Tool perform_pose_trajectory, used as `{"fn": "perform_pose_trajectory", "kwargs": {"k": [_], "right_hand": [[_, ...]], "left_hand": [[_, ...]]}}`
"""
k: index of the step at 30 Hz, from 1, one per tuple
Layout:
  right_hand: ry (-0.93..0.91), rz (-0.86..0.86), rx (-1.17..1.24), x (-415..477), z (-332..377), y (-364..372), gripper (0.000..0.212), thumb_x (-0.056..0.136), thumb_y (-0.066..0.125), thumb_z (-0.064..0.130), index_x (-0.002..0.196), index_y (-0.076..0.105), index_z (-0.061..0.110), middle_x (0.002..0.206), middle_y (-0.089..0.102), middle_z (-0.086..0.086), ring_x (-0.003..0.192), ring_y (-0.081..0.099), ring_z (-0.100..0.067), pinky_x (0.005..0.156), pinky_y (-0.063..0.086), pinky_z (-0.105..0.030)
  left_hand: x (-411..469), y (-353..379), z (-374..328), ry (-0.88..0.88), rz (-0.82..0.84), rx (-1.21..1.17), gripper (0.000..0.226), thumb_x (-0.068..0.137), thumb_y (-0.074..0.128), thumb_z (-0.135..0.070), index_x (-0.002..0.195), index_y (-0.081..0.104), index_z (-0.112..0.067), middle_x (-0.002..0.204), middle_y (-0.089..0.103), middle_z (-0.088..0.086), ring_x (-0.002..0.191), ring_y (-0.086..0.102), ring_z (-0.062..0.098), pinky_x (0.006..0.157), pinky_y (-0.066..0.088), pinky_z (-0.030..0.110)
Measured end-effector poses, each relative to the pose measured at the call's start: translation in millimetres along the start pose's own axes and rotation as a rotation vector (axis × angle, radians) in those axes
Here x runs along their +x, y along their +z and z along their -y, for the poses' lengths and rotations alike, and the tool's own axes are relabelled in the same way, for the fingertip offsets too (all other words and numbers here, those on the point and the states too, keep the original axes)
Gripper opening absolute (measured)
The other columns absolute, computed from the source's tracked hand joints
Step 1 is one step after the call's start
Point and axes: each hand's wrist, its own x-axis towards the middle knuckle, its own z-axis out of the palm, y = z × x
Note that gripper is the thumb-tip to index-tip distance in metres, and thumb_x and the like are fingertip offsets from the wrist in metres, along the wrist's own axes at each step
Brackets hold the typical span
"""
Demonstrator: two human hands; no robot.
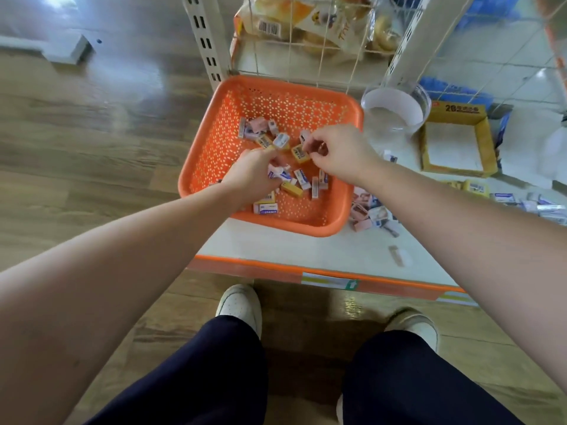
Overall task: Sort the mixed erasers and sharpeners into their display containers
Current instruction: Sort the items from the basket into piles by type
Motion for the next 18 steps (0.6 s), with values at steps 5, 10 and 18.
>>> {"fn": "perform_pose_trajectory", "kwargs": {"k": [5,10,18], "right_hand": [[-0.041,0.314,-0.283,9,12,13,0.034,0.085,0.061,0.042,0.117,0.062,0.03,0.115,0.059,-0.001,0.106,0.053,-0.022,0.074,0.043,-0.031],[-0.013,0.35,-0.331,10,18,22,0.043,0.082,0.063,0.048,0.12,0.06,0.028,0.109,0.063,0.001,0.101,0.057,-0.022,0.071,0.046,-0.03],[0.012,0.3,-0.358,13,12,31,0.025,0.096,0.042,0.032,0.111,0.06,0.023,0.106,0.062,-0.003,0.096,0.057,-0.025,0.067,0.044,-0.033]], "left_hand": [[1,1,9,-0.012,0.08,0.042,0.049,0.08,0.071,-0.024,0.126,0.056,-0.02,0.127,0.056,0.009,0.118,0.048,0.03,0.097,0.038,0.037],[-1,-8,18,-0.021,0.054,0.037,0.049,0.08,0.073,-0.023,0.125,0.057,-0.015,0.126,0.058,0.007,0.114,0.052,0.024,0.09,0.038,0.028],[-1,-13,20,-0.024,0.084,0.0,0.046,0.077,0.077,-0.027,0.119,0.061,-0.015,0.117,0.061,0.005,0.103,0.056,0.02,0.081,0.038,0.023]]}}
